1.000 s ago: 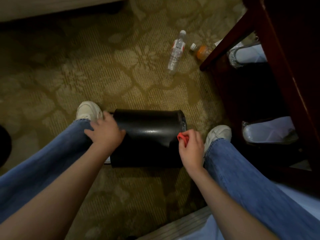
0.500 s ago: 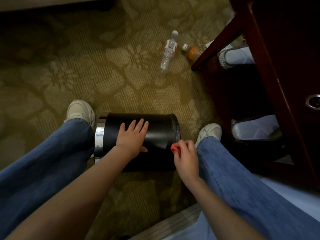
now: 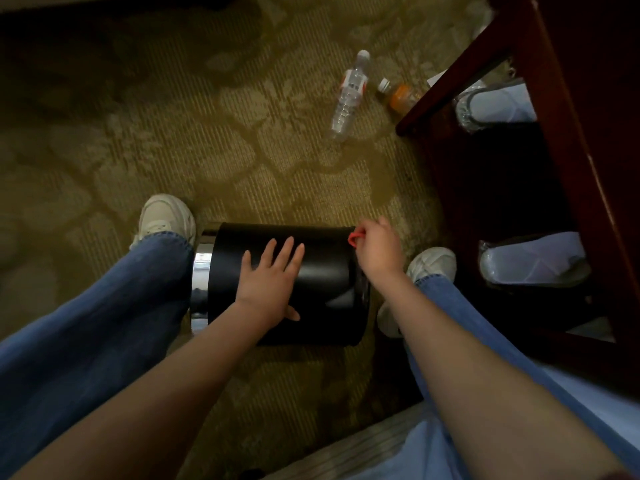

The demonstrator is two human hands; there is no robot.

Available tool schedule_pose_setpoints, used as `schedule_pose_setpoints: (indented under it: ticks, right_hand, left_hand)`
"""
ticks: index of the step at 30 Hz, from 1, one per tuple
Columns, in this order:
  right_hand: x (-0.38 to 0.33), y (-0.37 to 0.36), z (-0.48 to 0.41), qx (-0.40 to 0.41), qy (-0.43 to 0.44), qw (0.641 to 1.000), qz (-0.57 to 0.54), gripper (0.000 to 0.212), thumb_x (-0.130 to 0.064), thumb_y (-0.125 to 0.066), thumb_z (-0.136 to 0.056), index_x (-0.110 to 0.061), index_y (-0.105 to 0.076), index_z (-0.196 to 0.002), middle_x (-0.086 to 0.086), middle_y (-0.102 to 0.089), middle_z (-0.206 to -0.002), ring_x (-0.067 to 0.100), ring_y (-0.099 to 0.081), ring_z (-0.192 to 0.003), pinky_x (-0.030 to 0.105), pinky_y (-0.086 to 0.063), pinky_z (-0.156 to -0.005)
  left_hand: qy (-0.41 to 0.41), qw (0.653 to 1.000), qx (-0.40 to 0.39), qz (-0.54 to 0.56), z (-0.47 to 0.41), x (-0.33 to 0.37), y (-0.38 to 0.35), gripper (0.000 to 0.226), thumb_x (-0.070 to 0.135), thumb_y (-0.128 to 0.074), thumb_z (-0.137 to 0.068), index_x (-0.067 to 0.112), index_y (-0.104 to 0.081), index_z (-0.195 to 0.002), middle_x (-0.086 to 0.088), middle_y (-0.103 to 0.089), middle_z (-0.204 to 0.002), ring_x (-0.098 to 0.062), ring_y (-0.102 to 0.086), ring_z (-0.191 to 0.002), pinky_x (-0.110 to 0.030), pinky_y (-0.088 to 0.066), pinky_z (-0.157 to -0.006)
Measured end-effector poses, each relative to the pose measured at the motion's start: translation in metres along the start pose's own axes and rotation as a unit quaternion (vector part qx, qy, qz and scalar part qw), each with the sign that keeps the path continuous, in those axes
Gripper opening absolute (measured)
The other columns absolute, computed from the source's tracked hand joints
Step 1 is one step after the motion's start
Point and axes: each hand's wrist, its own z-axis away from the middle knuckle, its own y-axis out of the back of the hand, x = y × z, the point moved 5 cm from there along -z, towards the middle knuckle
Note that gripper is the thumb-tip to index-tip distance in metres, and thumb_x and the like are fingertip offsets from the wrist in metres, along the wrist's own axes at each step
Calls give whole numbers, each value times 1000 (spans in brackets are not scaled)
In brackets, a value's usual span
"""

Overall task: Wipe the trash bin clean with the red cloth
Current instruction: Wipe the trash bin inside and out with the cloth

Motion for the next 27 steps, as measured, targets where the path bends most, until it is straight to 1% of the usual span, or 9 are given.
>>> schedule_pose_setpoints:
  ticks: [2,6,8,11,15,19,21,24,27]
  right_hand:
    - [1,0,-7,-22,16,1000,-16,17,-3,-54,-85,-13,-66,-92,11,-54,-106,31,-53,-98,40,-46,-84]
    - [9,8,42,15,59,995,-83,15,-1,-58,-81,-12,-67,-86,9,-58,-113,27,-53,-103,34,-43,-91]
    - [11,5,77,16,59,996,-66,16,-3,-57,-83,-14,-67,-89,5,-55,-117,24,-50,-104,30,-41,-88]
    - [10,-1,99,24,36,999,-26,17,-6,-56,-86,-14,-67,-96,2,-55,-117,23,-47,-104,34,-46,-84]
    - [7,-2,86,32,45,998,37,16,-9,-58,-85,-15,-65,-97,2,-56,-107,25,-50,-99,44,-44,-80]
    - [-2,3,72,53,6,998,35,16,-12,-55,-88,-17,-64,-101,2,-55,-109,24,-48,-103,42,-40,-84]
    - [-8,5,47,36,-22,998,39,18,-14,-53,-89,-18,-64,-103,4,-55,-112,26,-48,-106,42,-39,-87]
    - [-15,7,9,-18,-63,997,51,21,-13,-53,-89,-19,-66,-105,6,-54,-116,28,-49,-111,41,-38,-92]
    - [-16,5,6,-34,-47,997,52,20,-11,-53,-89,-19,-66,-103,5,-54,-117,28,-48,-112,41,-37,-93]
  left_hand:
    - [8,1000,3,-1,-6,-2,3,113,49,-68,-77,20,15,-149,-2,17,-158,-27,11,-146,-56,-6,-116]
    - [18,1000,-5,-12,-4,2,0,114,47,-70,-76,19,13,-149,-3,14,-159,-28,8,-146,-56,-10,-115]
    - [21,1000,-4,-12,-2,4,1,114,46,-71,-76,18,13,-149,-4,14,-159,-28,8,-146,-57,-11,-115]
    - [26,1000,-6,-14,-1,7,3,113,44,-71,-77,17,12,-149,-5,13,-159,-29,6,-146,-56,-13,-115]
    - [25,999,5,-30,-1,8,3,110,44,-69,-78,16,10,-150,-6,9,-159,-30,3,-146,-55,-13,-116]
    - [21,999,8,-22,-8,2,10,107,46,-67,-79,17,8,-150,-7,8,-159,-30,2,-146,-54,-12,-116]
    - [22,1000,6,-19,-6,4,6,107,44,-67,-80,17,9,-150,-7,9,-159,-31,3,-146,-54,-13,-116]
    - [26,999,2,-20,-2,8,0,107,42,-67,-81,16,11,-150,-7,12,-159,-32,6,-146,-54,-12,-117]
    - [34,999,-3,-1,-6,5,3,110,40,-70,-79,16,10,-150,-7,12,-159,-32,6,-146,-54,-13,-116]
